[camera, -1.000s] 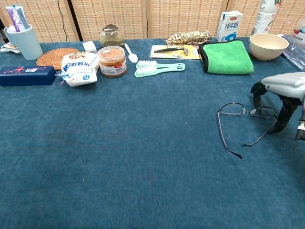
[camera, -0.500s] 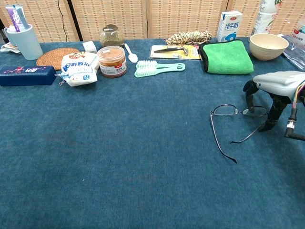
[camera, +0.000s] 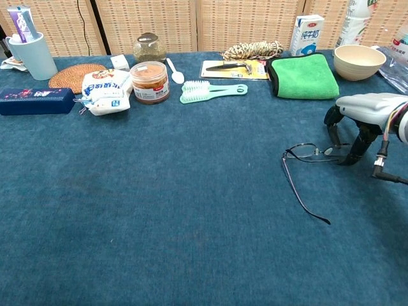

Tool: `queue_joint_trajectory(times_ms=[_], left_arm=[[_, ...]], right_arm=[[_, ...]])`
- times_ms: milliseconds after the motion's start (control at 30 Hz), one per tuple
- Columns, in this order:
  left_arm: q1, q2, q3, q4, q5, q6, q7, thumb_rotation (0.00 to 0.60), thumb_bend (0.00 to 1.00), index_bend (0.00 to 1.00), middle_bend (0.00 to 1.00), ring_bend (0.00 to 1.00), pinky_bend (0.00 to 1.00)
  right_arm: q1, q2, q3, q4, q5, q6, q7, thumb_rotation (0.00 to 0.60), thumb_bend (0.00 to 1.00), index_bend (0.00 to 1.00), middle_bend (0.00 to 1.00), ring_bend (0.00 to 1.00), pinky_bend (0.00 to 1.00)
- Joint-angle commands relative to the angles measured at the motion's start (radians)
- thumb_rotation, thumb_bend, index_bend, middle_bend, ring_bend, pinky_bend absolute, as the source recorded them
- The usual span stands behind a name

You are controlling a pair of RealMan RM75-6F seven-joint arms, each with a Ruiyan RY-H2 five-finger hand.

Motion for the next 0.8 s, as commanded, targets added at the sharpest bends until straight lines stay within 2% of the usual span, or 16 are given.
queue_joint_trajectory(times_ms=[33,267,533,800], left_arm=[[0.0,0.0,0.0,0.0,-0.001,0.0,0.0,0.594,0.38,0.2,0.1,0.04,0.0],[0.0,-0.001,0.0,-0.001,0.0,0.001,0.003,0.594,0.38,0.2,0.1,0.03,0.0],[-0.001,-0.001,0.001,-0.008,0.005,0.003,0.008,0.592,0.38,0.2,0.1,0.03,0.0],[0.0,0.001,0.002,-0.017,0.012,0.009,0.013,0.594,0.38,0.2,0.09,0.03,0.0]], right_arm=[[0.001,-0.005,0.004,0.011,0.004,0.0,0.003,0.6,0.26,0.61,0.19,0.09,0.0],[-0.003,-0.014,0.009,0.048,-0.004,-0.001,0.023,0.6,0.32,0.63,0.22,0.11,0.0],[-0.003,-0.001,0.011,0.081,-0.048,-0.013,0.045,0.6,0.33,0.59,0.21,0.11,0.0],[0.003,0.045,-0.007,0.056,-0.079,-0.03,0.017,0.6,0.33,0.44,0.13,0.07,0.0]])
